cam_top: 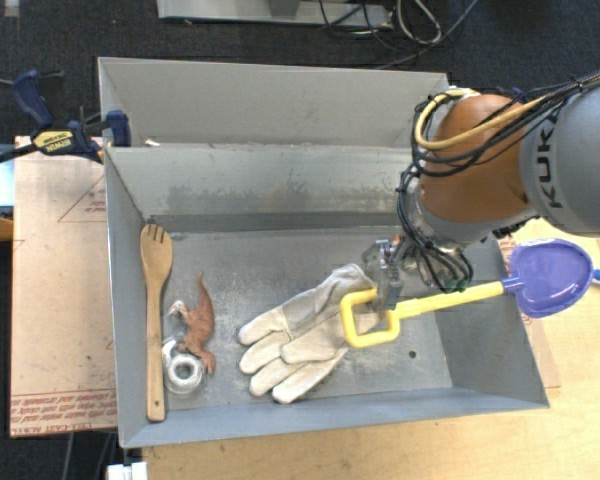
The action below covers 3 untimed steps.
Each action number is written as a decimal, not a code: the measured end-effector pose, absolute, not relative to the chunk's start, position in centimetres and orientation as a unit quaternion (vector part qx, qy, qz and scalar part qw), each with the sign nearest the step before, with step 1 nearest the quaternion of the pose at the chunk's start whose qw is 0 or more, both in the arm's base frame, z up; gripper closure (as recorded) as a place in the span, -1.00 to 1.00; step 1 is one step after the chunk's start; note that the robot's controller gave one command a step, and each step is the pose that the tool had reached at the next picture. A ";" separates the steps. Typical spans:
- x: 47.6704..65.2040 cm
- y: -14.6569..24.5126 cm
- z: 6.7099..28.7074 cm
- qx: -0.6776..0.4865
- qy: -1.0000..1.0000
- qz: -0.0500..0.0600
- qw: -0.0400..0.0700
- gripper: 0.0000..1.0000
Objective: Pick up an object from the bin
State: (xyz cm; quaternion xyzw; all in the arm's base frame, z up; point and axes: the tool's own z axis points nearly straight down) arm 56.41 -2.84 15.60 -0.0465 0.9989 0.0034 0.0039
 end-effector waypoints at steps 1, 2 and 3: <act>56.3 -2.9 18.2 -0.047 0.999 0.003 0.008 1.00; 47.8 -8.5 10.2 -0.064 0.998 0.004 0.004 1.00; 49.1 -7.3 10.6 -0.075 0.997 0.002 0.008 1.00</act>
Offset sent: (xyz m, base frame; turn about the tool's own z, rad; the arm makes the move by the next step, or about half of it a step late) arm -0.0822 -0.0548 -0.0494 -0.0447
